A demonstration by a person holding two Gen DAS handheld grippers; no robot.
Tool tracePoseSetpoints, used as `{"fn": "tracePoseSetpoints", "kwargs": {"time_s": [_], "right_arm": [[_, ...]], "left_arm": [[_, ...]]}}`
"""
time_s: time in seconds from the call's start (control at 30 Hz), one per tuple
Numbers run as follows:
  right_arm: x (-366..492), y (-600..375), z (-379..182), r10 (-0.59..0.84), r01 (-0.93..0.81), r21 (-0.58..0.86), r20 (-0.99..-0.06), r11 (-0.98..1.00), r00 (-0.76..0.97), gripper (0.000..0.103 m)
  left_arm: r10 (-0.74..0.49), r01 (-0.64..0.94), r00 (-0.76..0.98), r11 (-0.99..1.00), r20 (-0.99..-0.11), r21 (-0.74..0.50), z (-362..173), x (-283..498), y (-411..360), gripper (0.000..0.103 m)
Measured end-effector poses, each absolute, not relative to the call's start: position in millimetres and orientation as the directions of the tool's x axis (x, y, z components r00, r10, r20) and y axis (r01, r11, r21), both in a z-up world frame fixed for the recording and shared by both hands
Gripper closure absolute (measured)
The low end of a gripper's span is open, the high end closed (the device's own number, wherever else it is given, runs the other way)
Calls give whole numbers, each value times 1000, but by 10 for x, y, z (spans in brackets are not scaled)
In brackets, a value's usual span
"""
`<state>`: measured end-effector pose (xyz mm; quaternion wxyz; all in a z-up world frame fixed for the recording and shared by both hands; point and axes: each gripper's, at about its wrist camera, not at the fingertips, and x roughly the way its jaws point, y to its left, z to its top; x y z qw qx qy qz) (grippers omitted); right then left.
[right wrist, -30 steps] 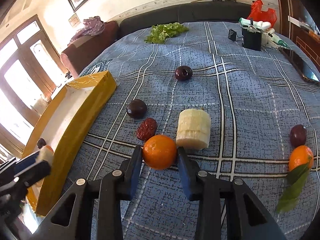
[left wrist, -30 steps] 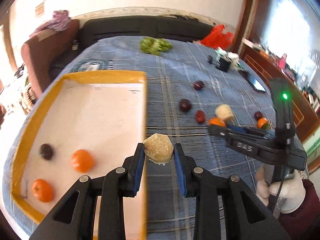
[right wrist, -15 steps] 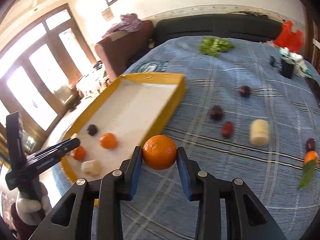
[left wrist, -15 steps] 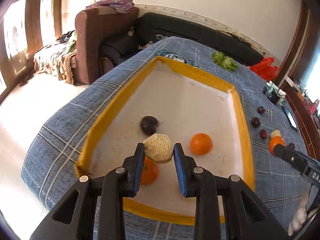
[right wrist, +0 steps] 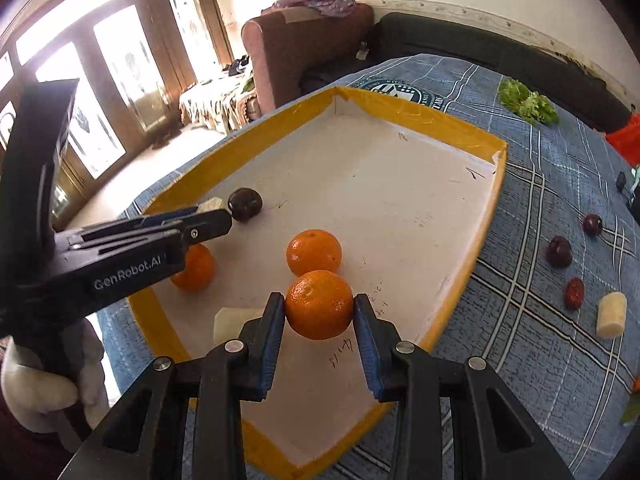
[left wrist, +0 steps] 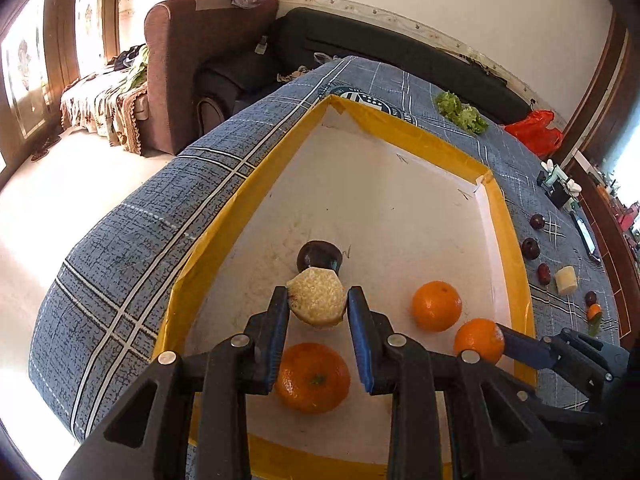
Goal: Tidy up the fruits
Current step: 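Lower both pieces into the tray, open both tools and withdraw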
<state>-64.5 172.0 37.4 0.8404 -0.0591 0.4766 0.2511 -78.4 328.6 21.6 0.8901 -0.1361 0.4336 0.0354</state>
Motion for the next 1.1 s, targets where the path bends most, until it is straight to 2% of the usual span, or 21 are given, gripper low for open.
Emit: {"fn": "tracePoseSetpoints", "kwargs": {"time_s": [0.13, 0.2, 0.33, 0.4, 0.47, 0.73, 0.93, 1.1], "right_arm": [[-633, 1769, 267, 359, -481, 141, -844, 865, 398, 64], [-634, 1793, 250, 352, -485, 131, -846, 865, 400, 63], [-631, 1760, 304, 371, -476, 157, -839, 866, 398, 63], [-651, 1714, 344, 380, -468, 167, -831, 868, 407, 61], [-672, 1650, 403, 388, -458, 179, -821, 871, 419, 58], [-851, 1169, 602, 418, -369, 254, -771, 894, 480, 54], [-965, 615, 734, 416, -277, 313, -732, 909, 539, 54], [-1144, -85, 815, 338, -168, 299, -720, 939, 606, 51]], "left_arm": [[-102, -156, 617, 956, -780, -248, 191, -755, 3296, 71], [-114, -154, 620, 953, -777, -262, 201, -764, 3295, 57], [-153, -165, 635, 930, -757, -327, 287, -826, 3336, 49], [-159, -192, 654, 911, -740, -366, 363, -899, 3390, 31], [-145, -228, 676, 891, -723, -392, 444, -980, 3450, 24], [-101, -296, 731, 845, -675, -446, 643, -1220, 3470, 19], [-138, -208, 745, 881, -652, -424, 796, -1274, 3047, 19], [-209, -94, 732, 912, -649, -399, 899, -1273, 2570, 19]]}}
